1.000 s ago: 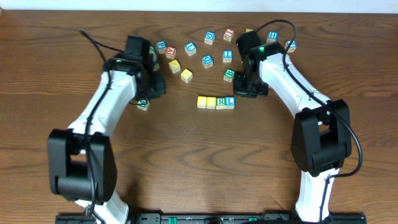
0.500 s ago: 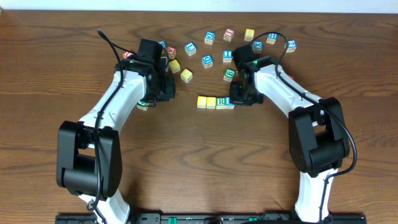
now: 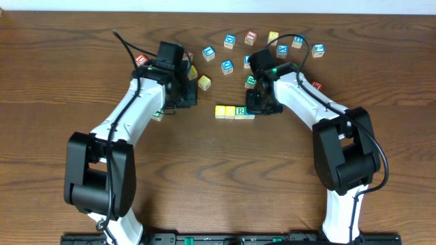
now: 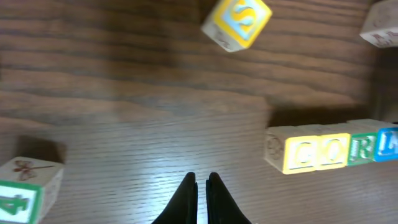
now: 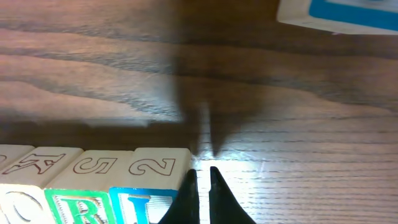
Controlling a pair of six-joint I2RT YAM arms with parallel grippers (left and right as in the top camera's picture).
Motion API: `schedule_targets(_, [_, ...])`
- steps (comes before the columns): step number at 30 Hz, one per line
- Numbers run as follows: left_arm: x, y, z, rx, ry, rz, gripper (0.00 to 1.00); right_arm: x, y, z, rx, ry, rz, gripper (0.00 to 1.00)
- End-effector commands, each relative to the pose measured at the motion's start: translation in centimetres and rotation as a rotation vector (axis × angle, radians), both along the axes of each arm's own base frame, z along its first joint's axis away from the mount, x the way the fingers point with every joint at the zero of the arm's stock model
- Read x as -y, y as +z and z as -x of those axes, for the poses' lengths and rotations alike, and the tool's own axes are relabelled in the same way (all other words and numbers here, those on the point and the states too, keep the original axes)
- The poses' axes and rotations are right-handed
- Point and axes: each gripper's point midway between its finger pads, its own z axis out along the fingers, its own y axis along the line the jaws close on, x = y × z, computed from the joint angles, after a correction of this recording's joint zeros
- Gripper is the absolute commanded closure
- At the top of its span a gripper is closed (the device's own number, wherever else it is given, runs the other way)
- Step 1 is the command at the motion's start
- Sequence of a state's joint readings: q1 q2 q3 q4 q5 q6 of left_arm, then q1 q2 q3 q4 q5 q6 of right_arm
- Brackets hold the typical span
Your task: Spell out CORL
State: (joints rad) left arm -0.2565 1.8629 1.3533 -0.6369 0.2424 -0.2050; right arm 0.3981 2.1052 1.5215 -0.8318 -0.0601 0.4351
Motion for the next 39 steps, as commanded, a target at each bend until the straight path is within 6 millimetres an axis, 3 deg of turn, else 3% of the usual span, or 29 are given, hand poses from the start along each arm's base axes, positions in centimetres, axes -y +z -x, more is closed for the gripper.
schedule_targets(1, [0.9, -0.8, 0.6, -0.018, -0.038, 0.002, 0.92, -0.5, 0.6, 0.1, 0.014, 0.024, -0.01, 0.97])
schedule_targets(13, [1.9, -4.8, 1.2, -0.108, -0.083, 0.025, 0.92, -0.7, 0.7, -0.4, 0.037, 0.024, -0.02, 0.97])
schedule_targets(27, [3.5, -4.8, 0.6, -0.075, -0.156, 0.102, 0.92, -0.9, 0.7, -0.4, 0.037, 0.026, -0.028, 0.97])
schedule_targets(39, [4.0, -5.2, 0.2, -0.089, -0.099, 0.136, 0.92, -1.0, 0.7, -0.3, 0.033, 0.027, -0.035, 0.97])
